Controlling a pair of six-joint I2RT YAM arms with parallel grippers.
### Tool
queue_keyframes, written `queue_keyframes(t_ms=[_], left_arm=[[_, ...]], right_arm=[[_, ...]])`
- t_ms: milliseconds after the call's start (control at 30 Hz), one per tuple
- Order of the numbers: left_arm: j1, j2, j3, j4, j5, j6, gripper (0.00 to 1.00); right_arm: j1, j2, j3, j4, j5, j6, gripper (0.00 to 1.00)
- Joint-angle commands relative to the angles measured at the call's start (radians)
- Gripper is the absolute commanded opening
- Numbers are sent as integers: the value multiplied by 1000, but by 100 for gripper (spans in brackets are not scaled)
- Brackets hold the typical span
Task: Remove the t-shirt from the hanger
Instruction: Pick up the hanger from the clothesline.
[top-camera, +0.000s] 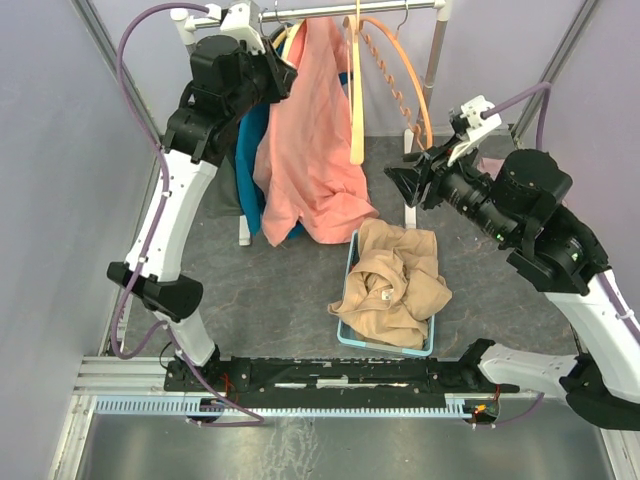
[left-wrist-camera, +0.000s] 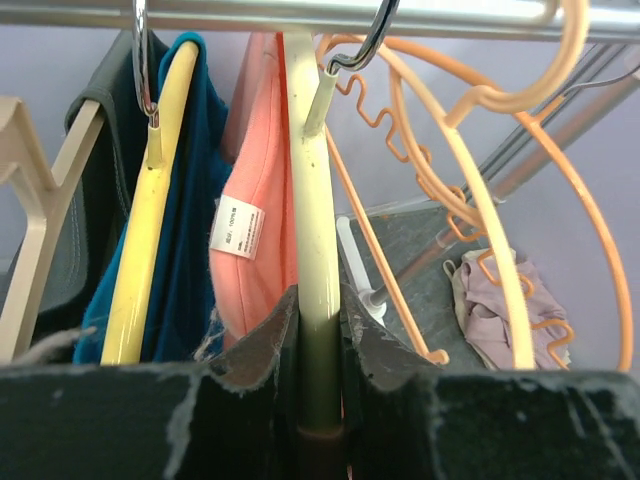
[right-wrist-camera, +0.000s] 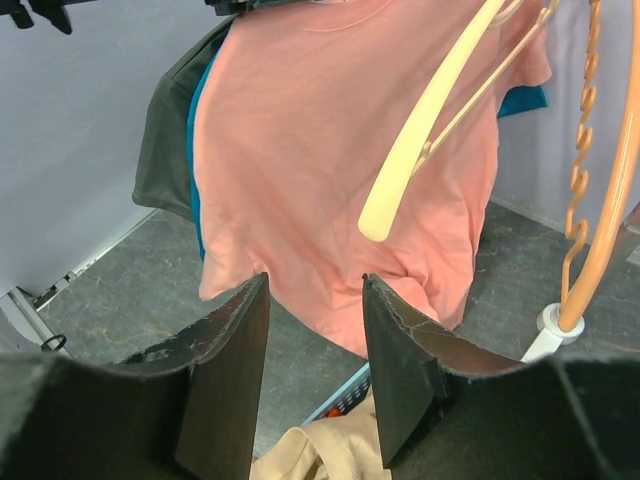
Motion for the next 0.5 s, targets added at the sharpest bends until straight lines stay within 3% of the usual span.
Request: queue_keyframes(t_ms=[0, 467], left_arm=[[4, -105, 63, 105, 22, -7, 3], [4, -302, -120, 15, 92, -72, 3]], right_arm=[[3, 24, 70, 79, 43, -30, 50], [3, 338, 413, 135, 79, -46, 50]])
